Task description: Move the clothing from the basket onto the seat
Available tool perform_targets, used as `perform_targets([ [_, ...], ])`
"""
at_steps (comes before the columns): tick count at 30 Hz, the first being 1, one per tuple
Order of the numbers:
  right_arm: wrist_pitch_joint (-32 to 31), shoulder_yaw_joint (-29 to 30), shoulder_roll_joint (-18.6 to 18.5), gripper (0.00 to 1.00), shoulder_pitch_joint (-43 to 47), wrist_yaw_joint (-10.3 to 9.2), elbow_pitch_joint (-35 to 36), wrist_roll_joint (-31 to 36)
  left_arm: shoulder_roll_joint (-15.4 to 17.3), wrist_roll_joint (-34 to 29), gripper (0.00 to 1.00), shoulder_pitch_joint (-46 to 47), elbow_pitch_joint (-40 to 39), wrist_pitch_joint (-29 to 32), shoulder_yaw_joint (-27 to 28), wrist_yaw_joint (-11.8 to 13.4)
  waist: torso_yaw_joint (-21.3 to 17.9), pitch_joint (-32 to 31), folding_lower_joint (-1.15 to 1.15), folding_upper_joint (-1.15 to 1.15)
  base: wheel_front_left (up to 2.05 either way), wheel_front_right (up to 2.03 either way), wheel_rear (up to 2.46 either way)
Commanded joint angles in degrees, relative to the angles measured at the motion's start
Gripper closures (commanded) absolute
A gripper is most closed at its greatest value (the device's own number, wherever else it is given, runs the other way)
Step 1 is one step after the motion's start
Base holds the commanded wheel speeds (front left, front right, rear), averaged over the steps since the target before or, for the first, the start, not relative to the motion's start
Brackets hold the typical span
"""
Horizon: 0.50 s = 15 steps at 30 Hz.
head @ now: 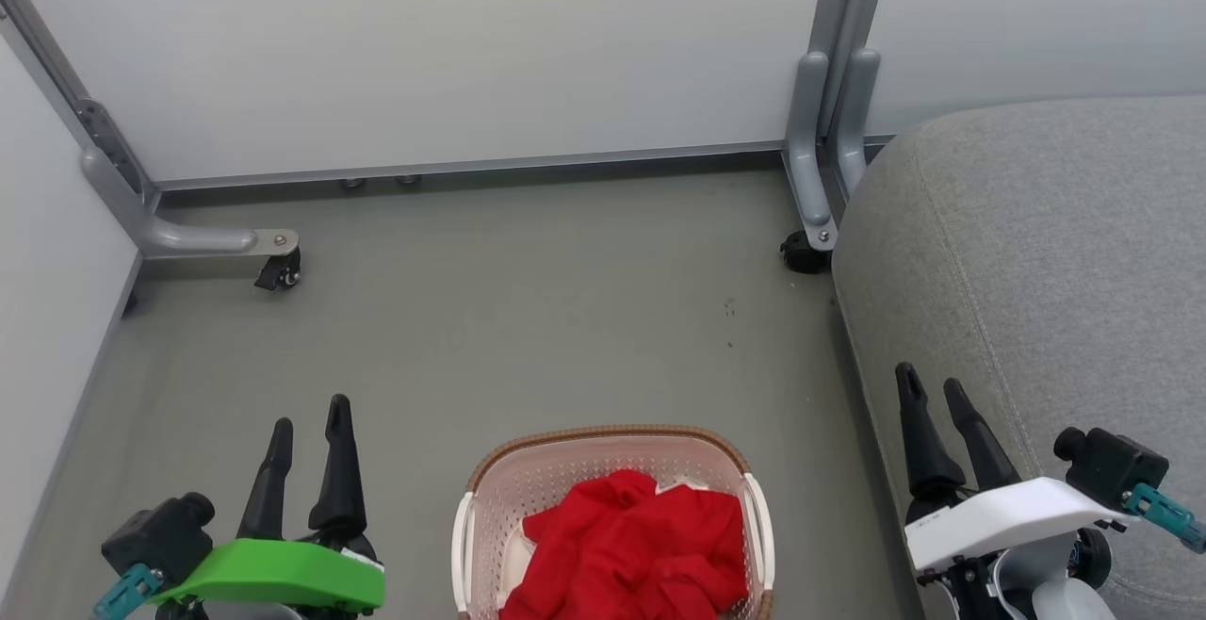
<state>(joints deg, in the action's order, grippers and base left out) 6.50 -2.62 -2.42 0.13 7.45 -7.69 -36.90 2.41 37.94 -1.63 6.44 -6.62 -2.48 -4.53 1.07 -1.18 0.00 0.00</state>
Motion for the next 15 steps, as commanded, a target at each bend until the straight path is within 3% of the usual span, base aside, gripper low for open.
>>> perform_targets([
  [1, 0.70, -0.33, -0.30, 0.00, 0.55, 0.03, 1.01, 2.03, 0.36, -2.21, 0.00, -0.03, -0.94, -0.60, -0.39, 0.00, 0.04, -0.12, 0.00, 0.00, 0.00, 0.00, 0.00],
  [15, 2.84, -2.29, -0.38, 0.00, 1.75, 0.03, 2.15, 10.90, 0.45, -10.34, 0.00, -1.40, -2.21, -2.69, -1.85, -0.19, 0.30, -0.78, 0.00, 0.00, 0.00, 0.00, 0.00],
])
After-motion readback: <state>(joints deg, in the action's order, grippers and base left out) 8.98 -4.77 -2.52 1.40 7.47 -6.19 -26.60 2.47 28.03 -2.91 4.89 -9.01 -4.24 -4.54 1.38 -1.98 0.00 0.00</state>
